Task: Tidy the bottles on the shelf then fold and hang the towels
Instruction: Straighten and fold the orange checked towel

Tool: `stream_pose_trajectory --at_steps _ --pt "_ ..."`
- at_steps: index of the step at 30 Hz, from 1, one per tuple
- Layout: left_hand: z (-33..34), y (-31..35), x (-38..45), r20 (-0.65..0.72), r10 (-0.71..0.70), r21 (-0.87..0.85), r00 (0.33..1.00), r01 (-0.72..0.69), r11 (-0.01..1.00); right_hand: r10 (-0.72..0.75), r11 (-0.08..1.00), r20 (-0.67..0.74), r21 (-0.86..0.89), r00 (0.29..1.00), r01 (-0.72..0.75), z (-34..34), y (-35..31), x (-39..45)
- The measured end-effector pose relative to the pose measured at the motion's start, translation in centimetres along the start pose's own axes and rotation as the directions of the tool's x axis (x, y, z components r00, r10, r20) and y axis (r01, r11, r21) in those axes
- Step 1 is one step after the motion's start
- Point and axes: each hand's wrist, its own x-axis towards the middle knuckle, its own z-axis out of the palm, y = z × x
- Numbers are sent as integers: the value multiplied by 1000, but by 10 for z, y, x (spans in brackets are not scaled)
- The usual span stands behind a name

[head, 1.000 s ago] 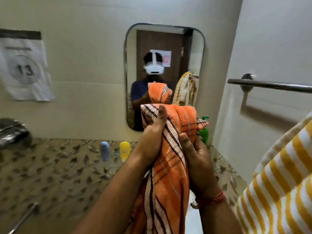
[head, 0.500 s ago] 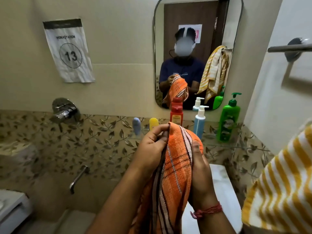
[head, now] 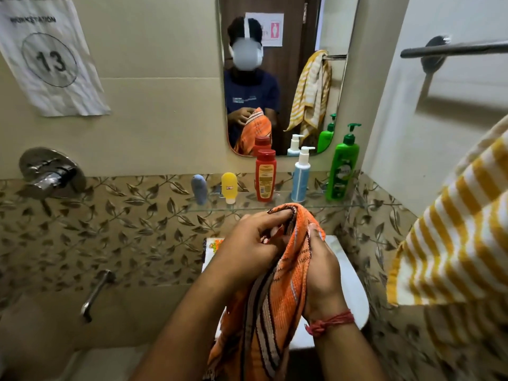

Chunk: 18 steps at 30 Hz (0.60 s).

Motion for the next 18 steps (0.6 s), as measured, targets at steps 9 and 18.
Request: stream_pose_trajectory --at_steps 9,18 --pt "5 19 -5 -350 -45 -288 936 -62 956 65 986 92 148 994 -78 -4 -21 -1" --pt "-5 48 4 14 19 -292 1000 -15 956 -310 669 612 -404 728 624 -41 -74 18"
